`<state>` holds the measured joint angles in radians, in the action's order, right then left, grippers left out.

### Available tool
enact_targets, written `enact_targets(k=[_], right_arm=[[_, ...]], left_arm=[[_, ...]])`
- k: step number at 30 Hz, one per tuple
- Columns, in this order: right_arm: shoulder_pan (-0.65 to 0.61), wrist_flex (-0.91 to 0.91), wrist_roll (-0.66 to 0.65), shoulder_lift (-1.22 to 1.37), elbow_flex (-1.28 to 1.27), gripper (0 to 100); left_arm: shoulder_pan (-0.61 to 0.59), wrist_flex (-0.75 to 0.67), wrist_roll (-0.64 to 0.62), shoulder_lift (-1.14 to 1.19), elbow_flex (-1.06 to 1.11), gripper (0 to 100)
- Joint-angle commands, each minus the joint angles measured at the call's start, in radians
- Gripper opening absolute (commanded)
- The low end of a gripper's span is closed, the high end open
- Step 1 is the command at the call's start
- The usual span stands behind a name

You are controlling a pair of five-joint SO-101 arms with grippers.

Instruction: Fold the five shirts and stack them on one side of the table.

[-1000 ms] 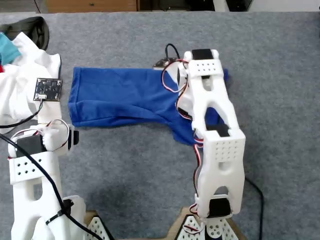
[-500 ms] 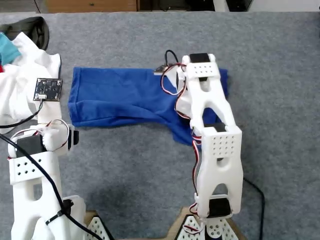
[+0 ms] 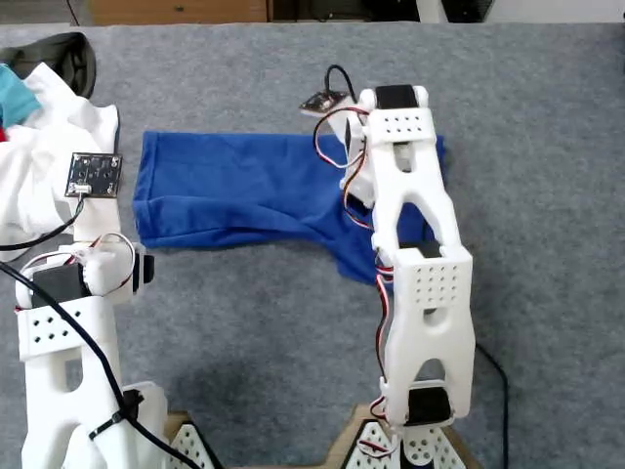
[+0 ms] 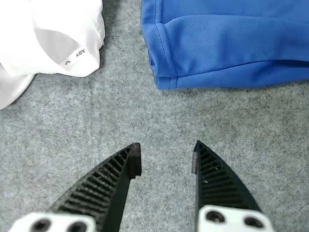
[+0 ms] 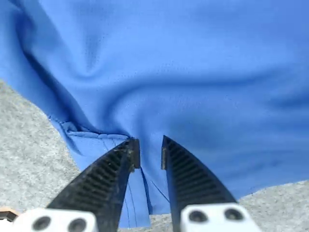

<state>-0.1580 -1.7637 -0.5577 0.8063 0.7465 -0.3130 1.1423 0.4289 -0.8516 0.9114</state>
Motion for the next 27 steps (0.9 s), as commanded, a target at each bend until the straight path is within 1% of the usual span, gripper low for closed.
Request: enact_targets(k=[1,5,9,11,20,22,24,27], right_arm=[[0.024,-0.018,0.008,-0.008,0.016,9.7],[-0.005,-0.021,0.008,-0.016,-0.077,10.6],[-0.056,-0.017,0.008,-0.093,-0.219,15.8],[-0.062,-0.015,0.008,-0.125,-0.259,17.9],[-0.056,-0.011,0.011,-0.14,-0.259,18.4],[-0.056,-0.011,0.012,-0.14,-0.26,15.7],[-0.054,-0.011,0.009,-0.14,-0.26,8.2],[-0.048,-0.011,0.014,-0.14,-0.252,8.0]], left_arm=[[-0.002,-0.017,0.006,-0.016,-0.003,19],[-0.002,-0.015,0.006,-0.016,-0.003,19],[-0.003,-0.014,0.006,-0.016,-0.003,19],[-0.003,-0.015,0.006,-0.016,-0.003,19],[-0.003,-0.015,0.006,-0.016,-0.003,19],[-0.002,-0.015,0.006,-0.016,-0.003,19],[-0.002,-0.014,0.006,-0.016,-0.003,19],[-0.002,-0.012,0.006,-0.016,-0.003,19]])
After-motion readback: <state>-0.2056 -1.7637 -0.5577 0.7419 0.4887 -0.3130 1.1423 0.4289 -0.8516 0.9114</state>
